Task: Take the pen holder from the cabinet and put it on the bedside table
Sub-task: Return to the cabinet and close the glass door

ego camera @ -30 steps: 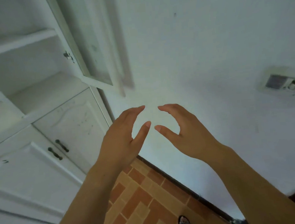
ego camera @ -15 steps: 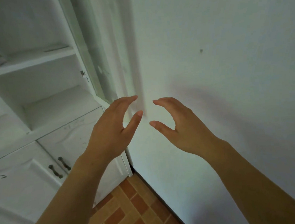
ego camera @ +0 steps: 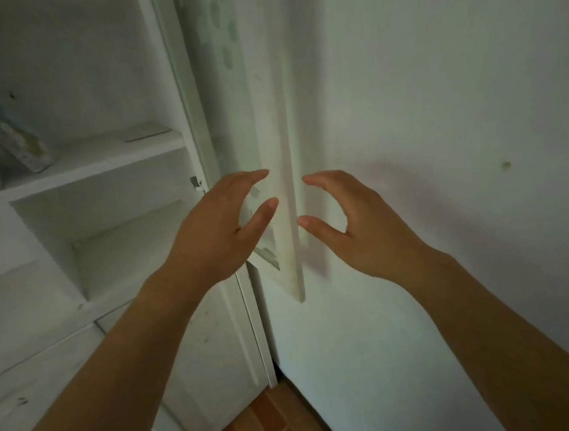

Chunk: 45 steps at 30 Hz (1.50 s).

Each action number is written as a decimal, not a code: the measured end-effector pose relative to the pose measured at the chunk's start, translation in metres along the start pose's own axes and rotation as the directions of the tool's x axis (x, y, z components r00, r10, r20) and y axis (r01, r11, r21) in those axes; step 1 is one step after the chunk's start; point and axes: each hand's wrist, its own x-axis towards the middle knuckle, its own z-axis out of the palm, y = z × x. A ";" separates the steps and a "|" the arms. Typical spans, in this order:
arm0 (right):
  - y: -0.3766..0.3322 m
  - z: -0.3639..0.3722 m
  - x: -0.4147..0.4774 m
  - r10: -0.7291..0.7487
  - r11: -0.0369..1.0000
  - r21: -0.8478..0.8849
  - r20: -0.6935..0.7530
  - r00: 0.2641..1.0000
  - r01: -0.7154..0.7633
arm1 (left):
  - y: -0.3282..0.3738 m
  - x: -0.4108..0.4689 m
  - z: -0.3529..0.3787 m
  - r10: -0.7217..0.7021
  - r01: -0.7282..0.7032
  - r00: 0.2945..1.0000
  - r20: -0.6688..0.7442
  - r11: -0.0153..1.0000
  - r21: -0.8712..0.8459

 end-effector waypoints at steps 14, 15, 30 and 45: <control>-0.048 -0.028 0.100 -0.066 0.990 -0.138 -0.311 0.948 0.024 | -0.035 0.101 -0.067 0.261 -0.279 0.952 -0.158 0.954 -0.110; -0.051 -0.033 0.104 -0.059 0.992 -0.126 -0.332 0.941 0.017 | -0.035 0.107 -0.069 0.277 -0.297 0.946 -0.168 0.949 -0.105; -0.049 -0.087 0.168 -0.141 0.987 -0.130 -0.407 0.902 0.096 | -0.021 0.180 -0.107 0.291 -0.323 0.912 -0.290 0.944 -0.070; -0.023 -0.077 0.197 -0.226 0.974 -0.054 -0.336 0.914 0.221 | 0.024 0.256 -0.153 0.298 -0.356 0.836 -0.461 0.934 -0.042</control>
